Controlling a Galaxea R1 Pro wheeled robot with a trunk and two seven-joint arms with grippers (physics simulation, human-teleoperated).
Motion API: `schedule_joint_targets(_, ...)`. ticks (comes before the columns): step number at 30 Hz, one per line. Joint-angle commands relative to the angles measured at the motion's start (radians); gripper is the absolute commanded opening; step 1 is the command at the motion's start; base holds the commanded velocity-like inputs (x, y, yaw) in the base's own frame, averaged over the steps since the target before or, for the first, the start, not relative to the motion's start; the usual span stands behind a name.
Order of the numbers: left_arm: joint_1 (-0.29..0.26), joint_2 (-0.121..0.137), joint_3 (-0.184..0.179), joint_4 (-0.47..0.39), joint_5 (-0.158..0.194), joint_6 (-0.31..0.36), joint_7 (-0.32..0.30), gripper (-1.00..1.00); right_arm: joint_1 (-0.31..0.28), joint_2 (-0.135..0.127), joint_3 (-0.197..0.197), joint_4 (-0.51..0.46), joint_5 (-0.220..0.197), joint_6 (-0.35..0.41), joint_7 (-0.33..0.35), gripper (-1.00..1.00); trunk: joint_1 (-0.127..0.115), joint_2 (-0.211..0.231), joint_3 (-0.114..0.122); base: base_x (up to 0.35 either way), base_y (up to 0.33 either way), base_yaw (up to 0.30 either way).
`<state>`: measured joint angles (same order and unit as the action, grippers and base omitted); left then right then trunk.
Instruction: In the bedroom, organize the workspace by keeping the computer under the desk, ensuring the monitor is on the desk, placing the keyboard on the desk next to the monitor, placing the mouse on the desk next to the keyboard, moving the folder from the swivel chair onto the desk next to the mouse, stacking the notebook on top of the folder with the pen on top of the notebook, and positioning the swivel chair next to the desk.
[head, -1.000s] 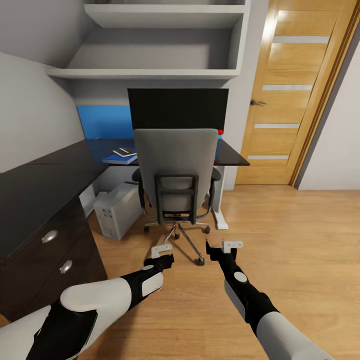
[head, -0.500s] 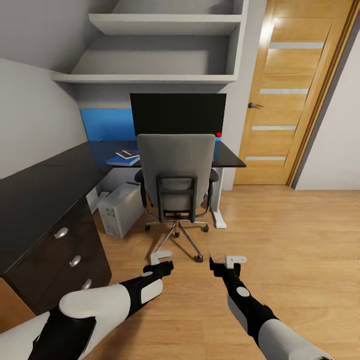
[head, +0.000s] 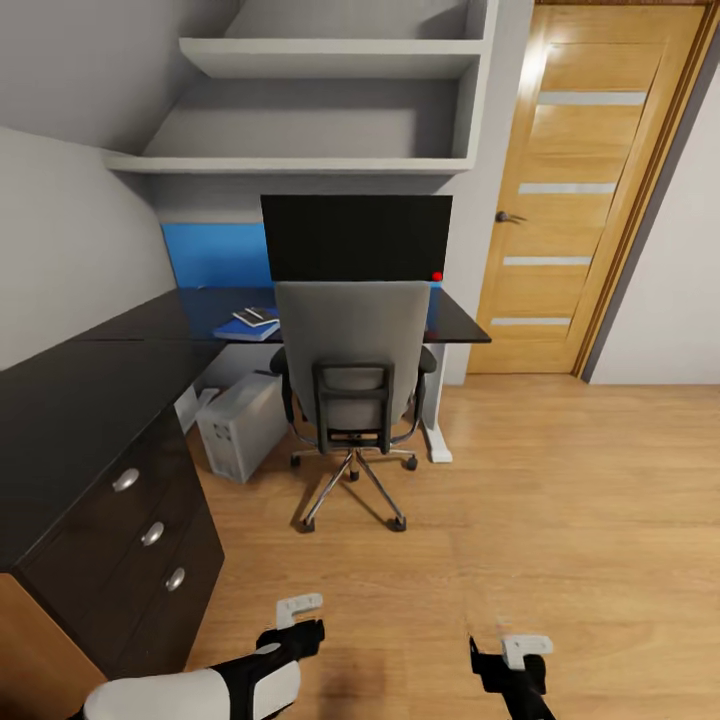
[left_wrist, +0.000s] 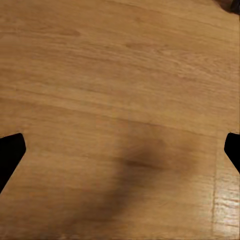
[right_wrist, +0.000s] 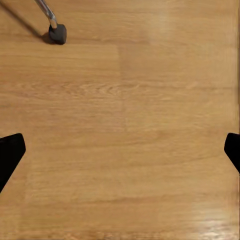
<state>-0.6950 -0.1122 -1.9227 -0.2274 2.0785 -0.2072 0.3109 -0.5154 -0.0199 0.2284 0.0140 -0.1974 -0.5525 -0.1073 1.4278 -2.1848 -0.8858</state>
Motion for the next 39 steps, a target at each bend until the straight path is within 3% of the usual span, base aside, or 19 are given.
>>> schedule_joint_targets(1, 0.018, 0.009, -0.009, -0.003, 0.007, -0.006, 0.005, 1.00, 0.017, -0.003, 0.010, 0.004, -0.007, -0.004, -0.002, 1.00, -0.004, 0.007, 0.002, 0.000, 0.000, 0.000)
schedule_joint_targets(8, 0.141, 0.037, -0.008, -0.001, 0.007, -0.021, 0.004, 1.00, 0.060, -0.007, 0.011, 0.008, -0.005, 0.000, 0.001, 1.00, -0.031, 0.056, 0.024, 0.000, 0.000, 0.000)
schedule_joint_targets(13, 0.209, 0.057, -0.008, 0.000, 0.006, -0.074, 0.002, 1.00, 0.067, -0.008, 0.011, 0.009, -0.005, 0.001, 0.001, 1.00, -0.050, 0.091, 0.040, 0.000, 0.000, 0.000)
schedule_joint_targets(39, 0.231, 0.074, -0.008, 0.010, 0.004, -0.092, -0.008, 1.00, 0.069, -0.008, 0.011, 0.009, -0.005, 0.002, 0.000, 1.00, -0.150, 0.273, 0.121, 0.000, 0.000, 0.000)
